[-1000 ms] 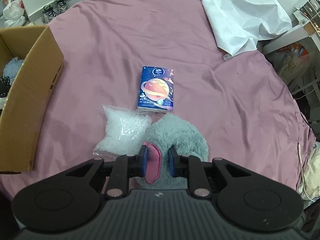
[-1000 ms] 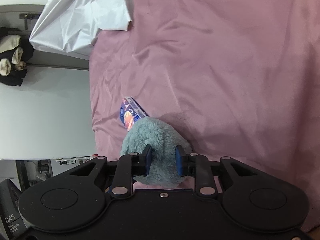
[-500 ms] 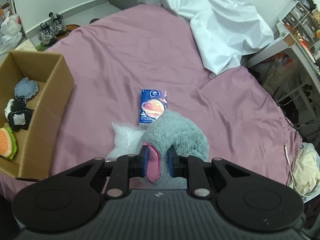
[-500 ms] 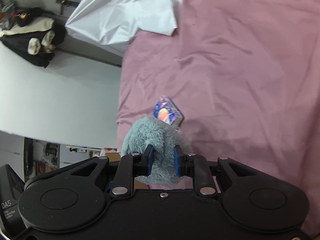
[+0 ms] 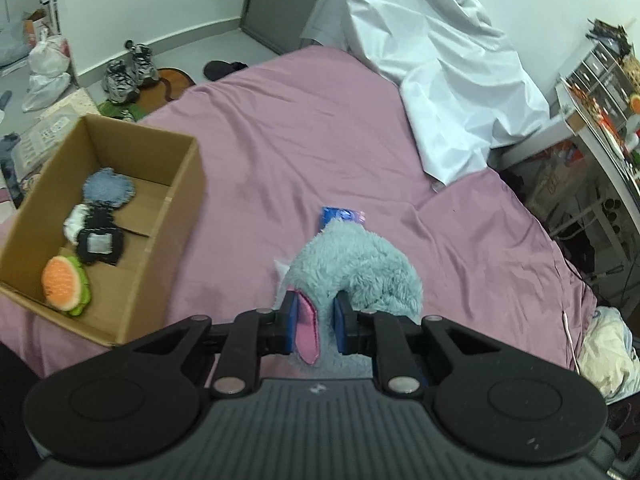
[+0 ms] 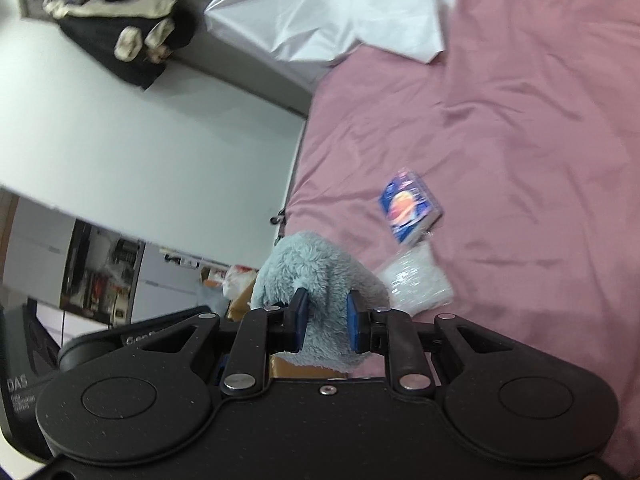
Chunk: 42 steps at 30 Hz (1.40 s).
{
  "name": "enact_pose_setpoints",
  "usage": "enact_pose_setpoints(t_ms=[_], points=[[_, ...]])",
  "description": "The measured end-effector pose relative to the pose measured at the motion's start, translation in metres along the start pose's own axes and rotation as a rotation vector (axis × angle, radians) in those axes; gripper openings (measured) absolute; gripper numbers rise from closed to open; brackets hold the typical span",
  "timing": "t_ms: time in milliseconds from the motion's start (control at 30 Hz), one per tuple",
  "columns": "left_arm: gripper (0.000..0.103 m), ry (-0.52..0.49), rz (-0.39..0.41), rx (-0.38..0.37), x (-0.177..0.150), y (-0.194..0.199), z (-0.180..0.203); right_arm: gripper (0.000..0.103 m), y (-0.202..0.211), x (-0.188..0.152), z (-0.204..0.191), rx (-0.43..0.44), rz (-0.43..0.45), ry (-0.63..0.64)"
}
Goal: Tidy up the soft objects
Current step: 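Lift the grey heart plush with both grippers and carry it over the box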
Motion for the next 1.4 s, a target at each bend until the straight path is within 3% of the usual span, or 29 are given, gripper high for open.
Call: enact_pose_setpoints(t_ms=[167,267,567,767,933,1400], points=[[0.017,0.025,0.023,0.005,0.003,0.015,-0.023,0.016,-0.002,-0.008,-0.021,0.042,0.001,0.040],[0.016,0.043,0.019,0.013,0.004,0.021,-0.034,0.008,0.000,-0.012,-0.034,0.083,0.006,0.076],[0.014,0.083,0.024,0.000,0.002,0.025,-0.062,0.008,-0.009,-0.020,-0.047,0.083,0.007,0.109],[0.014,0.107,0.029,-0.039,0.006,0.032,-0.075,0.014,-0.021,-0.024,-0.051,0.062,-0.023,0.111],[0.014,0.123,0.055,-0.049,0.014,0.041,-0.087,0.025,-0.034,-0.029,-0.060,0.062,-0.038,0.124],[0.014,0.177,0.069,-0.061,0.036,0.047,-0.138,0.027,-0.079,-0.035,-0.087,0.102,-0.095,0.144]])
Point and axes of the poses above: each gripper's, at about its wrist camera, not at the fingertips, and y roughly against the way its jaws point, z to its right, x to its top, the point moved 1 cm from there along -y, roughly the way its jaws point, and after that the axes turned 10 degrees about -z, right-handed, at the moved point
